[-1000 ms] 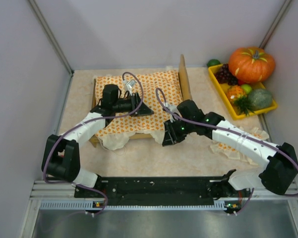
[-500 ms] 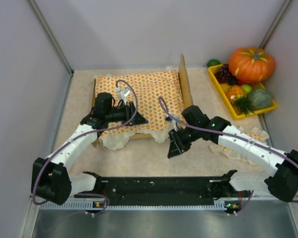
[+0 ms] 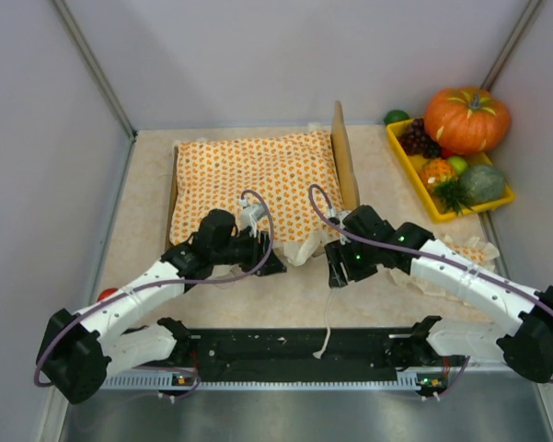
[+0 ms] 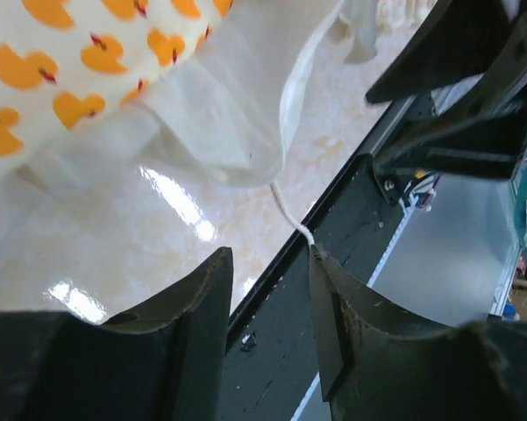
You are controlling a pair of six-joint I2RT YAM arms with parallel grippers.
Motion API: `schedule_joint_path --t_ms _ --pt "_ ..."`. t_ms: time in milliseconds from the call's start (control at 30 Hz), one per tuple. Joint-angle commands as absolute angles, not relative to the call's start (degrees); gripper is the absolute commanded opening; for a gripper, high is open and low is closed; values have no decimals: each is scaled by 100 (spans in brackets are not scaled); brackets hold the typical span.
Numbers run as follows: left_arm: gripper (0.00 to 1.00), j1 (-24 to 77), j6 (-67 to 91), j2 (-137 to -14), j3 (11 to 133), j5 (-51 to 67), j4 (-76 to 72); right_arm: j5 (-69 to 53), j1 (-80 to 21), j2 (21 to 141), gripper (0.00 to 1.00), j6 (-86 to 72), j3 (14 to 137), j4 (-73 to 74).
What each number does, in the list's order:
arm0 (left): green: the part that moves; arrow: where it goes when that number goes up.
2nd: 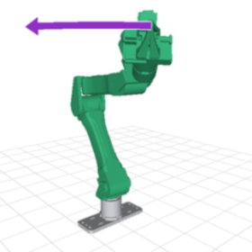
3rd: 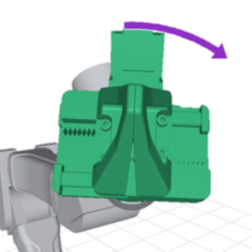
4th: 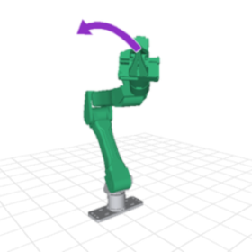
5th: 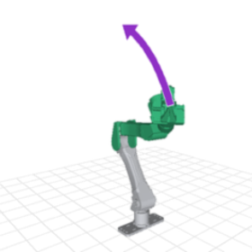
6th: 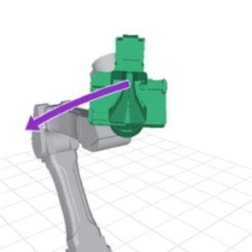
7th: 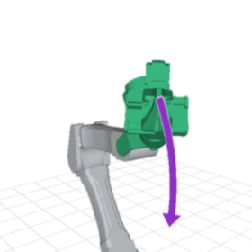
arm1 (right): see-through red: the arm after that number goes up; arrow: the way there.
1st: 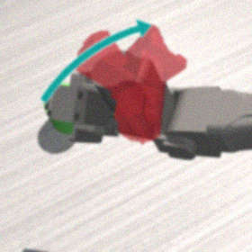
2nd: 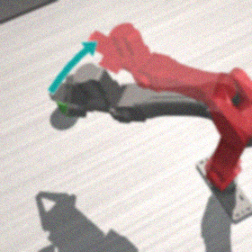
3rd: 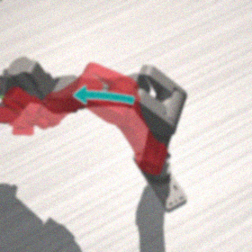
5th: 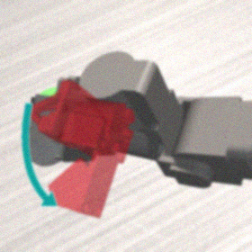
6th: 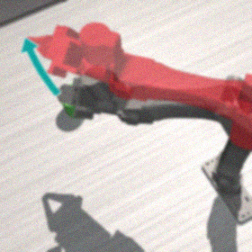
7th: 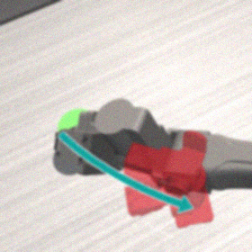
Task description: Set up the pet bed
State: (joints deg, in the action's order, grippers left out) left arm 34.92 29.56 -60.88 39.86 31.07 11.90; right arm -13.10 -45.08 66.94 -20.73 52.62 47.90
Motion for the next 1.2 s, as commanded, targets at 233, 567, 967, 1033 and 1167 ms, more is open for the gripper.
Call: schedule_joint_path --t_ms 233,567,967,1033,1167 --pt "41 3999 3612 -7003 3366 2268 -562 405 -3640 6731 61 -2382 5695 3508" --pt "38 4025 3340 -8191 4349 1205 -291 45 -3322 7472 61 -1889 6126 2777" --pt "37 4008 3358 -7954 4193 1257 -176 -185 -4236 5704 53 -2706 3851 1407" --pt "37 4008 3314 -7910 4175 1143 -80 -18 -4499 5713 53 -2899 3482 916" --pt "37 3999 3235 -7884 4166 1037 -26 867 -4737 6046 53 -3260 2866 -410"
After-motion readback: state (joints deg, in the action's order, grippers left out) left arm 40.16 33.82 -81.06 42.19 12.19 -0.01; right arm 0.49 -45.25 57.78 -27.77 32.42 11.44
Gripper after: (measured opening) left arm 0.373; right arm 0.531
